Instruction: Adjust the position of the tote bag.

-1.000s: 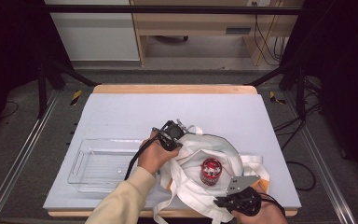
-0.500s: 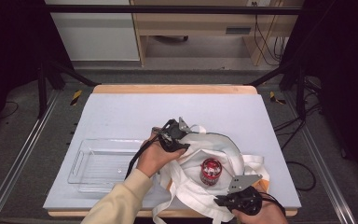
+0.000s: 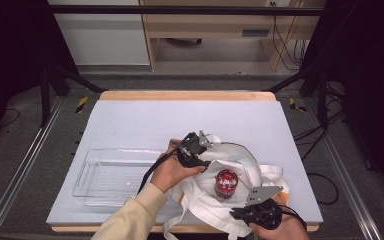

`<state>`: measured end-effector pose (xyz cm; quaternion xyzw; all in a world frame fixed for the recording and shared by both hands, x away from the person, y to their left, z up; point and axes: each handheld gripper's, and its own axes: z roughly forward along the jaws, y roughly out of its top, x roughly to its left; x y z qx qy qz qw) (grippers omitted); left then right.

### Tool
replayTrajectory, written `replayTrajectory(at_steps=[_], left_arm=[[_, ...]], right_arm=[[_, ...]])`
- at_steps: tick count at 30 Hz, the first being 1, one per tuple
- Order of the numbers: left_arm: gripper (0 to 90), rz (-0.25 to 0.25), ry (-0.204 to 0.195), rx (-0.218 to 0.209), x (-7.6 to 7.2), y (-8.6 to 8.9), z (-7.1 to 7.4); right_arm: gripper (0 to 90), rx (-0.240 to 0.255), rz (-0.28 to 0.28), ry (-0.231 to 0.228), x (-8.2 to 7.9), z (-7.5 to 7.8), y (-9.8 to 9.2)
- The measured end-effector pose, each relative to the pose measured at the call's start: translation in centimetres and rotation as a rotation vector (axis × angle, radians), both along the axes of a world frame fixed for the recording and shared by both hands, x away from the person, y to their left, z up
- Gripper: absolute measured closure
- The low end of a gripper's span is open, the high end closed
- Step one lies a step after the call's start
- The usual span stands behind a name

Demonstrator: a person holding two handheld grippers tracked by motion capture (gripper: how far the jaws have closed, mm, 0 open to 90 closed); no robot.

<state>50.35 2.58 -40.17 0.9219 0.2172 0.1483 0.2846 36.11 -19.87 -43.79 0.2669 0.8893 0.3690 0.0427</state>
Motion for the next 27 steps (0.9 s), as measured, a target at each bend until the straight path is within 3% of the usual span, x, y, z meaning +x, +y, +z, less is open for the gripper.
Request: replayTrajectory(at_steps=[5, 16, 27], left_arm=[[43.7, -0.012, -0.003, 0.046, -0.3, -0.6, -0.9], [51.8, 0.003, 0.007, 0.074, 0.0, -1.2, -1.9], [70.7, 0.0, 0.042, 0.107, 0.3, -1.7, -2.1]], right_arm=[[86.4, 0.003, -0.005, 0.006, 0.0, 0.1, 0.1], [86.2, 0.01, -0.008, 0.002, 0.0, 0.2, 0.0], [86.6, -0.001, 0.008, -0.006, 0.1, 0.3, 0.1]])
